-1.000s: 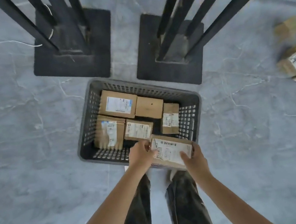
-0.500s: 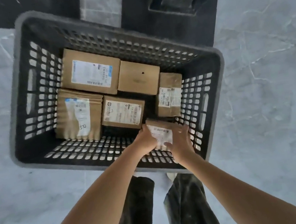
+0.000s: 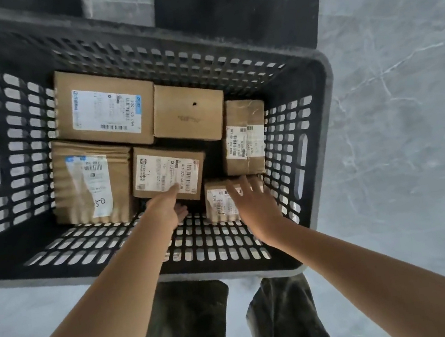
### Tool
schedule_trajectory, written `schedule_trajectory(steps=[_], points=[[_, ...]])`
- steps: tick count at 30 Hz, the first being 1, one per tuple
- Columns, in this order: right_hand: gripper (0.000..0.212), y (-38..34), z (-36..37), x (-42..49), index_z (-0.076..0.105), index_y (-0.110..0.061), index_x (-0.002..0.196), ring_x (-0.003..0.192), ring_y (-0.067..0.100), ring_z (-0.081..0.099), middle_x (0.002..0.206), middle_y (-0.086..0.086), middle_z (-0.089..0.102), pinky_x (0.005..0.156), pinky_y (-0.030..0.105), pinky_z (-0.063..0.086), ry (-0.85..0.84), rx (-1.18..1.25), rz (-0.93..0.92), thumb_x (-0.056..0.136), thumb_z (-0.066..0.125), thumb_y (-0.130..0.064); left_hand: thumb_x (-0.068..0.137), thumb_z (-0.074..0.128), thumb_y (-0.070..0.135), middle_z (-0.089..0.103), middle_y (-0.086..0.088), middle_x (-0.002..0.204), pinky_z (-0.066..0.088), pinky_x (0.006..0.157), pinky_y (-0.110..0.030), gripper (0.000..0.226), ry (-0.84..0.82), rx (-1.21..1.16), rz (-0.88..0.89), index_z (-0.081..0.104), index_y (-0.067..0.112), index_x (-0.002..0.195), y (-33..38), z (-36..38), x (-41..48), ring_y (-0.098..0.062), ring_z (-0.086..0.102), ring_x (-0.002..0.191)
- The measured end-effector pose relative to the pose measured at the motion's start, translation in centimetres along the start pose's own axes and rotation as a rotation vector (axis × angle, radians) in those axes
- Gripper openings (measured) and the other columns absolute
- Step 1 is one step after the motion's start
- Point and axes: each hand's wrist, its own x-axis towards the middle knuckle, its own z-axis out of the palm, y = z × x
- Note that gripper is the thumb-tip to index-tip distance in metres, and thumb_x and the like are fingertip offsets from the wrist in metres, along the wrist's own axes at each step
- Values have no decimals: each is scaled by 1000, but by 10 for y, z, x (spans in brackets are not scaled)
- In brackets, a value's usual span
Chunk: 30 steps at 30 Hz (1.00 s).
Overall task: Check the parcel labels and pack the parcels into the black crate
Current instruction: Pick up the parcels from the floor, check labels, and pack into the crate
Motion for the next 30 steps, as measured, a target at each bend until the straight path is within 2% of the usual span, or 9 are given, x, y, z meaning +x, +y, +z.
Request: schedule_trajectory(steps=[3,8,11,14,18,21,24,26,30], points=[[86,-1,2,6,8,-15,150,140,45,16,151,22,18,110,55,32,-53,51,3,84,59,4,85,64,12,60,-16,122,54,84,-43,45,-39,-40,72,48,13,127,6,-1,9,-31,62,107],[84,0,-1,18,16,-15,148,138,43,20,150,21,16,106,53,38,-107,139,86,81,61,6,87,61,5,65,-14,114,56,57,-28,41,29,-86,166,47,13,126,-2,9,18,-21,69,81],[85,4,0,18,18,-16,147,137,42,22,148,20,18,103,51,41,-97,139,61,78,60,11,88,61,6,66,-15,112,54,52,-23,39,72,-68,247,49,9,124,-12,9,23,-17,69,75],[87,7,4,16,11,-17,150,139,41,17,148,20,18,107,49,37,-121,141,24,81,58,9,89,59,7,65,-16,113,55,57,-26,36,22,7,233,51,7,124,-9,2,23,-21,69,82],[84,11,0,2,1,-22,152,146,38,-2,158,18,0,118,48,14,-144,198,35,90,52,1,94,52,10,58,-19,124,53,82,-38,32,-28,251,158,48,7,126,5,-16,12,-29,62,108],[74,11,-9,-18,4,-20,152,146,36,-3,158,17,-4,119,46,9,-123,149,66,95,49,-11,95,52,16,59,-16,122,52,84,-36,34,0,345,153,48,7,127,14,-33,-8,-25,62,105],[59,3,-29,-43,18,-18,149,146,35,4,158,16,4,118,45,19,-122,195,131,97,45,-20,94,51,23,62,-11,102,55,74,-33,33,106,641,328,51,5,122,17,-55,-36,-22,63,87],[52,-5,-47,-61,25,-17,145,144,33,15,155,14,14,115,44,28,-70,205,134,97,45,-22,93,51,21,61,-7,91,47,52,-25,35,121,860,519,49,6,124,16,-68,-61,-14,55,66],[52,-24,-100,-94,28,-18,145,140,27,25,149,9,29,115,42,29,12,290,123,96,46,-23,94,49,19,61,-9,121,35,42,-13,29,20,1054,834,48,11,122,27,-87,-127,-3,50,58]])
